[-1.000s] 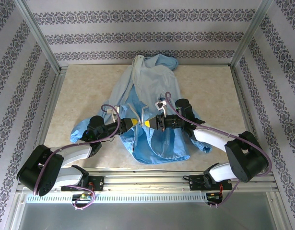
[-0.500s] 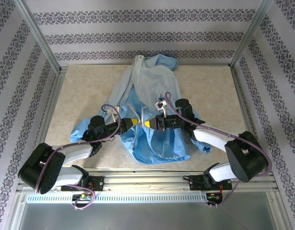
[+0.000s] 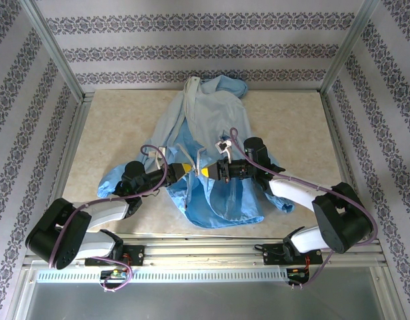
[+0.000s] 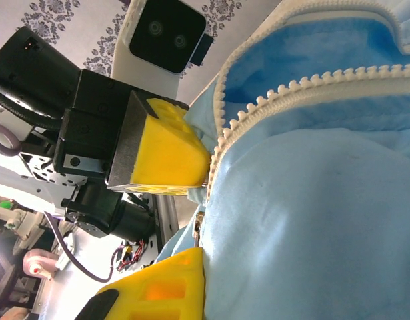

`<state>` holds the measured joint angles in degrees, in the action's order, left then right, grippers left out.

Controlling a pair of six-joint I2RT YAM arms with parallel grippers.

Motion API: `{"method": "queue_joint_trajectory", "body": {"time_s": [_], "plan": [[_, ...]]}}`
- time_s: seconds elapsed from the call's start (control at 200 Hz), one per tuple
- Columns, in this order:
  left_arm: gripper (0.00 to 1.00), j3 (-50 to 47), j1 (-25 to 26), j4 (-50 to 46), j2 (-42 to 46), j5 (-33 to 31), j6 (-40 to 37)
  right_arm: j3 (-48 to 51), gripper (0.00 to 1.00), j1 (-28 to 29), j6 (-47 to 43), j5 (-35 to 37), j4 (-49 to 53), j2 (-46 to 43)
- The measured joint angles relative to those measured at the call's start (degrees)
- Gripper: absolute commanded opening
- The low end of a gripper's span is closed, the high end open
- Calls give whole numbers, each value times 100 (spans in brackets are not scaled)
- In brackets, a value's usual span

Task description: Zip up the jacket

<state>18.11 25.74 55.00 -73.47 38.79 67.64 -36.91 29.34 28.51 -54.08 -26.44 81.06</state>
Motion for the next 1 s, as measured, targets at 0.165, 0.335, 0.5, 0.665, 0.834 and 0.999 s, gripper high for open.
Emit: {"method": "queue_joint_trajectory", "body": {"time_s": [0.165,0.335,0.5,0.665,0.834,0.999], "plan": [[0,-42,15,-4,33,-2,-4,0,10,0,20,46,0,50],[0,-42,396,275,-662,-136,-28,111,29,0,173,190,-66,348],[0,-127,662,1097,-1958,-289,55,492,46,0,345,468,-76,542],[0,-214,688,1814,-2793,-442,188,743,52,0,476,876,7,492],[0,-234,691,2103,-2872,-498,188,859,50,7,568,1316,155,426],[0,-234,691,2153,-2894,-501,188,844,30,92,640,1486,133,555]]}}
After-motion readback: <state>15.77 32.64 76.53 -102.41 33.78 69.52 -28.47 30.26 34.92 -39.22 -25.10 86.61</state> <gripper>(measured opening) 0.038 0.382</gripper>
